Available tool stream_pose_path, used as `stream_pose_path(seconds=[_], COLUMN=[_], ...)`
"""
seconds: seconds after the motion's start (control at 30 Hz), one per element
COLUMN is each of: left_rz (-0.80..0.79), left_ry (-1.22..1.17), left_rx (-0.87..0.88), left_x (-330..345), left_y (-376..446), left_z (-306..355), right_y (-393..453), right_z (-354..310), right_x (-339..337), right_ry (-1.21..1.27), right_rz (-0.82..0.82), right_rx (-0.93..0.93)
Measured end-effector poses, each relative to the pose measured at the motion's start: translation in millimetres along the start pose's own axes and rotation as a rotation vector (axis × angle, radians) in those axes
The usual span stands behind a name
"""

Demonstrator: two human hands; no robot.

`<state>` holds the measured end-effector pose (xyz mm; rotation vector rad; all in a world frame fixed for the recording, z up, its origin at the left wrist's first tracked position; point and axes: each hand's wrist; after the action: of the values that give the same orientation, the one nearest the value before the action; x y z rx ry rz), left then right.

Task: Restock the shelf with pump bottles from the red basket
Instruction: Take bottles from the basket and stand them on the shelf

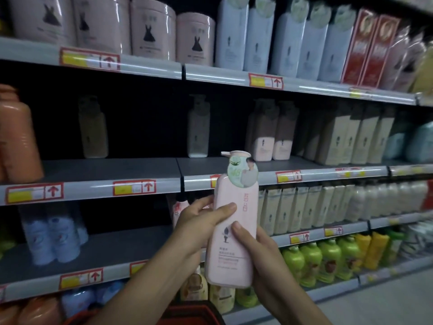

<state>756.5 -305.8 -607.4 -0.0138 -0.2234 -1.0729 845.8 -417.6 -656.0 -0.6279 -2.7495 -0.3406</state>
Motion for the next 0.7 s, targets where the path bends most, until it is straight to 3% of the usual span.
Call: stream_pose_path(seconds=[0.13, 0.27, 0.7], left_rz=[-0.094, -0.076, -0.030], left_ry=[0.152, 0.280, 0.340], left_rx=[-0.048, -0.049, 0.307], left_x=[2, 18, 94], left_y=[15, 42, 228], left_z=[-15, -32, 20], right_y=[4, 16, 145], right_z=[5, 7, -118], right_x=[-29, -71, -181], right_ry=[0.041, -0.051, -0.234], right_rz=[0.054, 0.120, -0.013], right_rx=[-0.023, -0.082, -0.385])
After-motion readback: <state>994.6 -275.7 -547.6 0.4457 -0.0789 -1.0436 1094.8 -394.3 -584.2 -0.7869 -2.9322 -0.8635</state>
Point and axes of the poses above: each hand's wrist, its own y-axis towards the middle knuckle, its own x-axis out of the palm, z = x × y, and after that the axes turned 14 degrees about -z, right-handed
